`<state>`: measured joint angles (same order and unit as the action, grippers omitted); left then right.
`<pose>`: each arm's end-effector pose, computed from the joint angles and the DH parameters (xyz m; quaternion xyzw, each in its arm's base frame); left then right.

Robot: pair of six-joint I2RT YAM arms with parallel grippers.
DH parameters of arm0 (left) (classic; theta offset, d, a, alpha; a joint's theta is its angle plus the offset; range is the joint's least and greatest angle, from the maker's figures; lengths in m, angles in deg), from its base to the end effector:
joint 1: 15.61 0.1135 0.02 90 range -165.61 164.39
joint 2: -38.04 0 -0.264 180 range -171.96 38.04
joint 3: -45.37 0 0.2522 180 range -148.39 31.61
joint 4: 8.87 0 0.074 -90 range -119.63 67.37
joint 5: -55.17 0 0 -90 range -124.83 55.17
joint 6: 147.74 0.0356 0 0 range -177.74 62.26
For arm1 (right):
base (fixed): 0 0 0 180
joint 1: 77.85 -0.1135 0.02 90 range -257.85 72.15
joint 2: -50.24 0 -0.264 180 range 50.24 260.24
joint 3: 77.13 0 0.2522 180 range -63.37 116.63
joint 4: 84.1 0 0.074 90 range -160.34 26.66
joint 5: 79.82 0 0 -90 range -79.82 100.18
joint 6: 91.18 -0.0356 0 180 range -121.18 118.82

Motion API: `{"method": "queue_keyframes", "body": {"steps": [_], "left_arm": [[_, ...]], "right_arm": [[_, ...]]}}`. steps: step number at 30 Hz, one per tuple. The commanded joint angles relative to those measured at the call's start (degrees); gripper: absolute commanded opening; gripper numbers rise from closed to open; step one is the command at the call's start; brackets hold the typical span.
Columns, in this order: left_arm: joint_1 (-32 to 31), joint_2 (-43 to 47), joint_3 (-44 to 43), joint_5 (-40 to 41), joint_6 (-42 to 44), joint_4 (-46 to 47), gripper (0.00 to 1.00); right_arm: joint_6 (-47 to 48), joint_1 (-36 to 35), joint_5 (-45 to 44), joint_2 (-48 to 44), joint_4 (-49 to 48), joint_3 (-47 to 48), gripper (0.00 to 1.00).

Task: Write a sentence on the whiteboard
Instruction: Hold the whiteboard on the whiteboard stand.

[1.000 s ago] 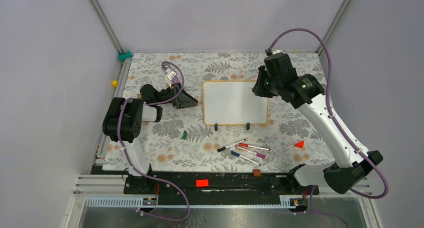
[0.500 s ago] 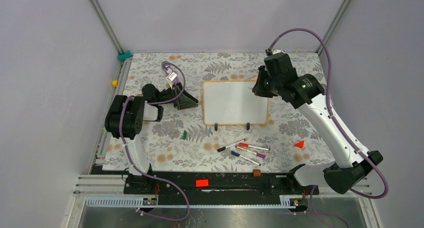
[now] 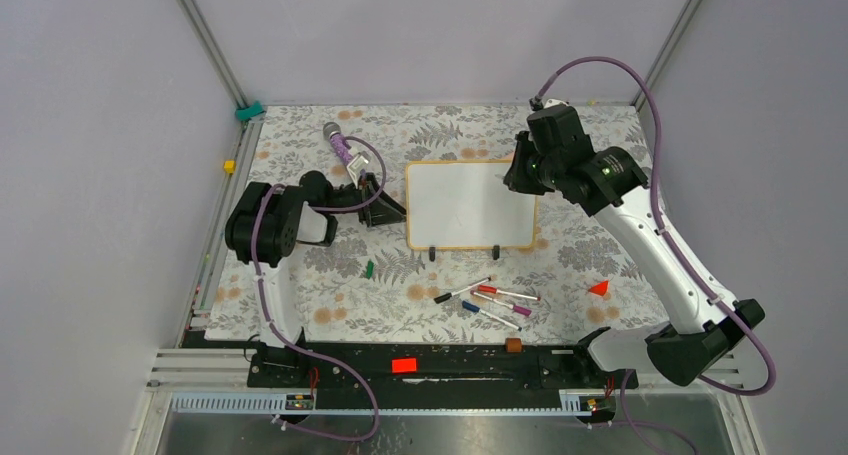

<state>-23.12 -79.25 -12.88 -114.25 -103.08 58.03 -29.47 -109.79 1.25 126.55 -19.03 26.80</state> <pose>0.3430 -0.0805 0.1429 0.2918 0.6343 -0.6340 0.3326 0.2300 0.1369 0.4205 0.0060 0.8946 0.1611 0.4168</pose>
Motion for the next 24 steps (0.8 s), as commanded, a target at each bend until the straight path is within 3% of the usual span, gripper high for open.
{"method": "queue_keyframes", "body": {"steps": [1,6,11,24], "left_arm": [[-0.03,-1.24,-0.98,0.01,3.65,3.80,0.36],[-0.34,-3.16,-2.12,2.38,0.35,3.86,0.25],[-1.00,-2.39,-3.30,-1.89,2.56,3.80,0.39],[-2.57,-4.32,-3.85,-2.24,1.23,3.80,0.38]], "right_arm": [[-0.16,-0.07,1.08,1.01,-0.43,3.32,0.00],[-0.70,-0.01,1.00,1.57,-0.48,3.75,0.00],[-1.34,-0.08,1.27,2.14,-0.46,4.18,0.00],[-3.95,-0.89,1.94,4.60,-0.46,5.19,0.00]]}}
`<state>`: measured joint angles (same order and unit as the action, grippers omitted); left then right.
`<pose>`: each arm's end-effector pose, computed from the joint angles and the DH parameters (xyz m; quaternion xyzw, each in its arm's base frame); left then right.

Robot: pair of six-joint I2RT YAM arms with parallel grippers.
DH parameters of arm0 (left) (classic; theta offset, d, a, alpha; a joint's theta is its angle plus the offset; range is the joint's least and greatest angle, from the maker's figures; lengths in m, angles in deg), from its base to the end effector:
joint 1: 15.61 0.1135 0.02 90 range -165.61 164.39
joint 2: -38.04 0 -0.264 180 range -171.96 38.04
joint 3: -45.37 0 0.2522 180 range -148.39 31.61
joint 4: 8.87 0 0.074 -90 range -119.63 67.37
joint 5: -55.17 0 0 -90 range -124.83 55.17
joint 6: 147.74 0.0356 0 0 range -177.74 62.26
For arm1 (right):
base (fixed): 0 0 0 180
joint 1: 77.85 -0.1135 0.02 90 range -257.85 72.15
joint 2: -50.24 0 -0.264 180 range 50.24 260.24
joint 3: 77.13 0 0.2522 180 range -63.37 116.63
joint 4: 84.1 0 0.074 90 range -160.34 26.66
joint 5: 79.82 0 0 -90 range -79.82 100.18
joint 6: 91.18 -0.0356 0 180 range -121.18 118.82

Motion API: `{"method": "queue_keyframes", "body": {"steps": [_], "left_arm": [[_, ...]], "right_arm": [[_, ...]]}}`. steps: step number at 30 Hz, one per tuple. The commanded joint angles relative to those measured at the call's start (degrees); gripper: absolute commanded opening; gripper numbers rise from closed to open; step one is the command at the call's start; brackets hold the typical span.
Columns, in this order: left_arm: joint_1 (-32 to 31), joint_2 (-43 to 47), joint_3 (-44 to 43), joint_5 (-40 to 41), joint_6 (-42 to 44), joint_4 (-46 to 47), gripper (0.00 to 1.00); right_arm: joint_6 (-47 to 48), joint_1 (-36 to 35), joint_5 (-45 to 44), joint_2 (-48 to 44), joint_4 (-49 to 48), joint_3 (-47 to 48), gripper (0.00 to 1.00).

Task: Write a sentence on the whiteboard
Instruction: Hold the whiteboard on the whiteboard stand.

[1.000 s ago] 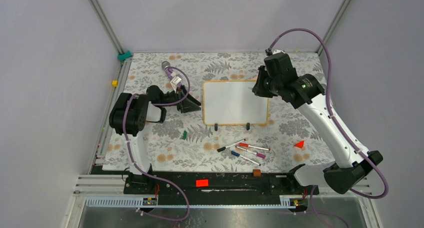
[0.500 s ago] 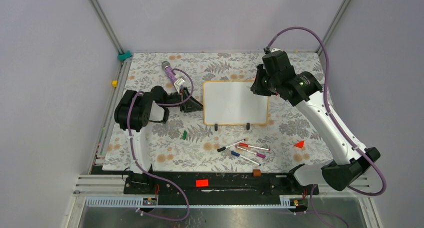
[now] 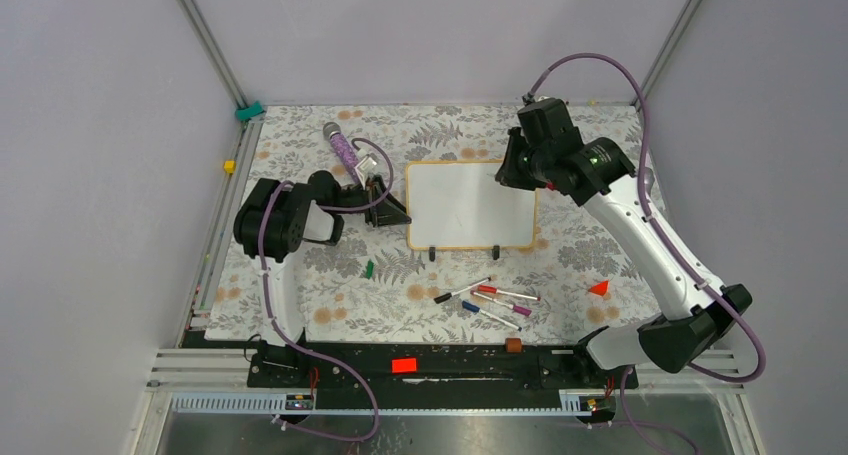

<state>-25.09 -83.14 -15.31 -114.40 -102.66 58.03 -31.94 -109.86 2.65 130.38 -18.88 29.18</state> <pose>0.3501 -0.0940 0.1288 0.2985 0.6331 -0.6412 0.3146 0.2450 0.1477 0.4160 0.0184 0.9011 0.1729 0.3973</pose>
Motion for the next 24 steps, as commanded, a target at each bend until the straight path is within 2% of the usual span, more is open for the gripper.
{"method": "queue_keyframes", "body": {"steps": [1,8,24], "left_arm": [[-0.73,-0.46,-1.30,-2.07,0.87,3.80,0.38],[-2.41,-1.48,-2.47,-1.58,0.83,3.80,0.37],[-3.96,-1.43,-2.95,-1.12,0.69,3.80,0.36]], "right_arm": [[-1.63,-1.12,0.32,1.02,-0.66,3.01,0.00],[-2.58,-4.14,-2.13,3.08,-0.65,4.65,0.00],[-3.32,-4.88,-4.18,1.77,-0.12,3.31,0.00]]}}
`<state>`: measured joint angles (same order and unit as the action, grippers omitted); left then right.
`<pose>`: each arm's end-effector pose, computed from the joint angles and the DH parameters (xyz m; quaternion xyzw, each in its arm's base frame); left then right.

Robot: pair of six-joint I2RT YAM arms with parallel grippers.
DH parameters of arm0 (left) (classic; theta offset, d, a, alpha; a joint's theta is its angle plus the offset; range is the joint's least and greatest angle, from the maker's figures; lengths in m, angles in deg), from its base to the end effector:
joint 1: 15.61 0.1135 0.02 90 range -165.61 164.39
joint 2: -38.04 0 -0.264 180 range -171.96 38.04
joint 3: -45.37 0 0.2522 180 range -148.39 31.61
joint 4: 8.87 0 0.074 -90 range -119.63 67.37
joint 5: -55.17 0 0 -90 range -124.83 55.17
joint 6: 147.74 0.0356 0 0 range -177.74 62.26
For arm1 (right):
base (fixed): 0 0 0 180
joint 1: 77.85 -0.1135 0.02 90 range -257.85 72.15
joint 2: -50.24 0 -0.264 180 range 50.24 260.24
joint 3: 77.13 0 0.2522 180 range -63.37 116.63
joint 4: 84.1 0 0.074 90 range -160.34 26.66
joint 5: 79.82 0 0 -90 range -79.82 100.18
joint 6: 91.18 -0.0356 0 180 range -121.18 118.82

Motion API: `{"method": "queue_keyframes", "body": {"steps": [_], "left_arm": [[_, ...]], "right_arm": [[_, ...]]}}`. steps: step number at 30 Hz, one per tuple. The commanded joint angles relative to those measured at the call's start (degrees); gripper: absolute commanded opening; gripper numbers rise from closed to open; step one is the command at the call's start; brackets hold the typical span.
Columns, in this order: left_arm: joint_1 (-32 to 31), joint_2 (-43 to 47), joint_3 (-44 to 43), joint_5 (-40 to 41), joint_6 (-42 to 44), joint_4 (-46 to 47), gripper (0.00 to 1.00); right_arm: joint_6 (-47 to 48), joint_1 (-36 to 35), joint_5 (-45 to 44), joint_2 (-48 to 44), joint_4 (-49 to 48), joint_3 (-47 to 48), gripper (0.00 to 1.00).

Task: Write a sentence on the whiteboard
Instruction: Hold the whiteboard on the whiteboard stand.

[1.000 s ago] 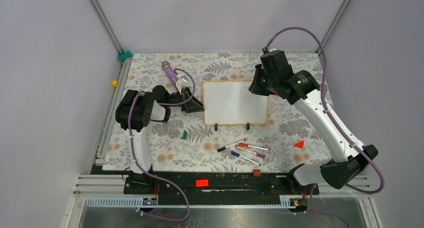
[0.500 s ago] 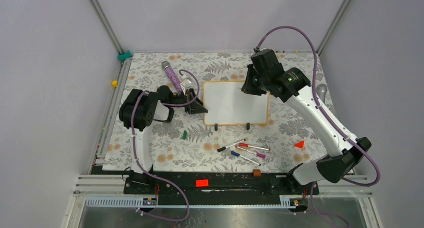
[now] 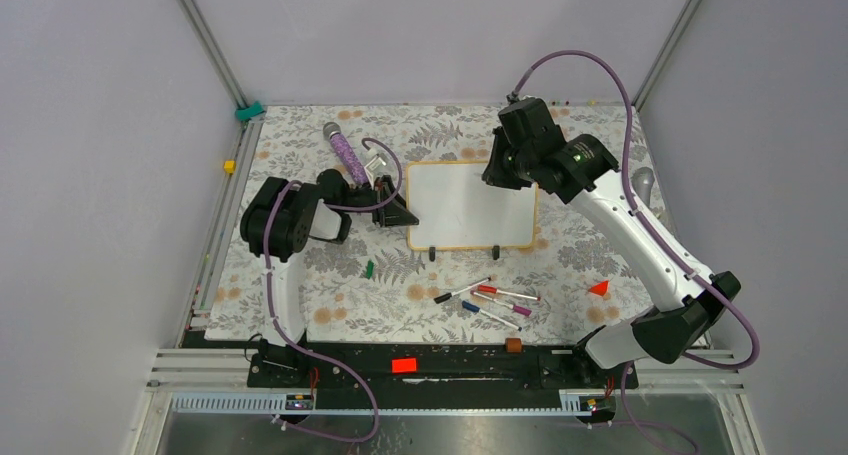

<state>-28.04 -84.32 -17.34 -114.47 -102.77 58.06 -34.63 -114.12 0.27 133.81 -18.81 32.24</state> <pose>0.3523 -0.1135 0.1291 0.3189 0.6220 -0.6482 0.3021 0.2468 0.1735 0.4162 0.0147 0.9017 0.1788 0.3934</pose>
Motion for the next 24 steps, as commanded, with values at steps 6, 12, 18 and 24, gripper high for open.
{"method": "queue_keyframes", "body": {"steps": [6,12,18,24], "left_arm": [[-1.58,0.33,-0.09,0.51,-0.12,3.78,0.34],[-1.85,0.07,-1.05,-0.51,0.29,3.74,0.25],[-1.84,-0.23,-1.09,-1.14,0.95,3.78,0.23],[-1.88,-0.68,-1.94,-1.57,0.02,3.77,0.07]], "right_arm": [[-1.18,-0.87,-2.47,-2.88,-0.57,-1.87,0.00],[-0.59,-0.90,-3.25,-4.24,-0.74,-3.36,0.00],[-0.08,-0.88,-3.10,-3.85,-0.80,-2.96,0.00],[0.55,-0.86,-2.58,-2.83,-0.74,-1.66,0.00]]}}
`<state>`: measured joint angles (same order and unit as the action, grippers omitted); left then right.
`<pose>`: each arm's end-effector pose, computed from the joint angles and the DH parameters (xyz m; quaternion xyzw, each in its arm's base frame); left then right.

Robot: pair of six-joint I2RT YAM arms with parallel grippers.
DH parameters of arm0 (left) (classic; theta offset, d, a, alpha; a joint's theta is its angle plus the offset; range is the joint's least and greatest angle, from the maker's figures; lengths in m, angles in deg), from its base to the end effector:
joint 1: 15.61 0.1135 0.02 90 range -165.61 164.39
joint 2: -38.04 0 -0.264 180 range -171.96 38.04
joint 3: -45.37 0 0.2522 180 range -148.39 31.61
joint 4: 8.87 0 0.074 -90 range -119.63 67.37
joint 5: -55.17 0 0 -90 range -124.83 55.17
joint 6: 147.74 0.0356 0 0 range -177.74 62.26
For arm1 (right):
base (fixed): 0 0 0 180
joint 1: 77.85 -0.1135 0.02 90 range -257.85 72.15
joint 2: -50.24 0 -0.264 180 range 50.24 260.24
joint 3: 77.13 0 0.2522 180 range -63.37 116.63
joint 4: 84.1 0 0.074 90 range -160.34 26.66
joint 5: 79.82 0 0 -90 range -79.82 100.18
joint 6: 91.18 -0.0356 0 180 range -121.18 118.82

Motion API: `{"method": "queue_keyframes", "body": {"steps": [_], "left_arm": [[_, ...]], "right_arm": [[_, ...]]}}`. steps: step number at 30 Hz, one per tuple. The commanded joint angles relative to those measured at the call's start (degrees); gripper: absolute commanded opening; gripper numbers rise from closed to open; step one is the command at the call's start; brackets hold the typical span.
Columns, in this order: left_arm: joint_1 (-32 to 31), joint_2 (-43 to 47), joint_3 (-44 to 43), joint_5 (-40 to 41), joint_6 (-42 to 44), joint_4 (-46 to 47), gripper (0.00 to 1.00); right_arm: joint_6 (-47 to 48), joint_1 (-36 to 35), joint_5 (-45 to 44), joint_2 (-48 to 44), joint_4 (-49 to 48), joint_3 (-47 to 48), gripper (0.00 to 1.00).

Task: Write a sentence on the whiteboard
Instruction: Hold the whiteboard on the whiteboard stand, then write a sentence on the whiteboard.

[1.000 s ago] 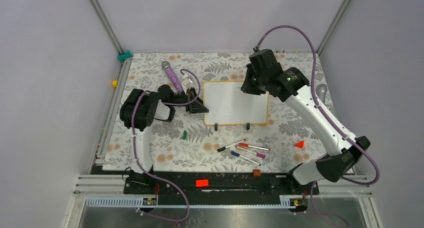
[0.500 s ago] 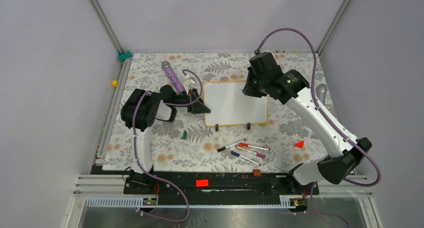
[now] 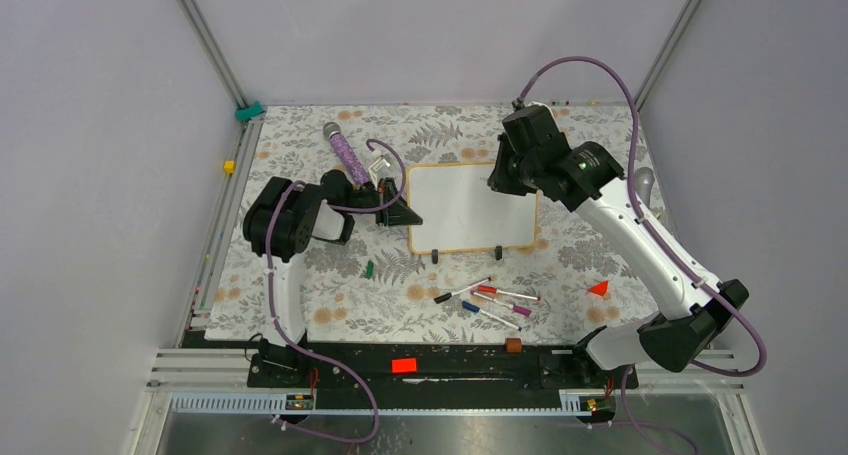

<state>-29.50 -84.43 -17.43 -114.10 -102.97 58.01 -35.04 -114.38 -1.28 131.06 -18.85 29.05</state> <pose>0.3499 -0.1226 0.1287 0.3232 0.6196 -0.6519 0.2944 0.2367 0.1665 0.4123 0.0213 0.9021 0.1690 0.3965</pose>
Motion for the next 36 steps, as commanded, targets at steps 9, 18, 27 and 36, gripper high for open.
{"method": "queue_keyframes", "body": {"steps": [9,18,27,36], "left_arm": [[-0.52,-1.69,-2.21,-1.80,-1.64,3.91,0.00],[-0.70,2.66,4.74,5.32,2.71,3.92,0.00],[-1.23,3.27,6.84,10.25,1.20,3.96,0.00],[-1.40,4.41,8.10,10.51,2.72,3.99,0.00]], "right_arm": [[1.98,-0.58,-0.50,0.69,-0.74,3.03,0.00],[2.12,-0.86,0.71,0.76,-0.89,2.51,0.00],[2.05,-1.19,0.06,-1.34,-3.19,0.07,0.00],[1.98,-1.35,-0.94,-2.63,-3.17,-0.35,0.00]]}}
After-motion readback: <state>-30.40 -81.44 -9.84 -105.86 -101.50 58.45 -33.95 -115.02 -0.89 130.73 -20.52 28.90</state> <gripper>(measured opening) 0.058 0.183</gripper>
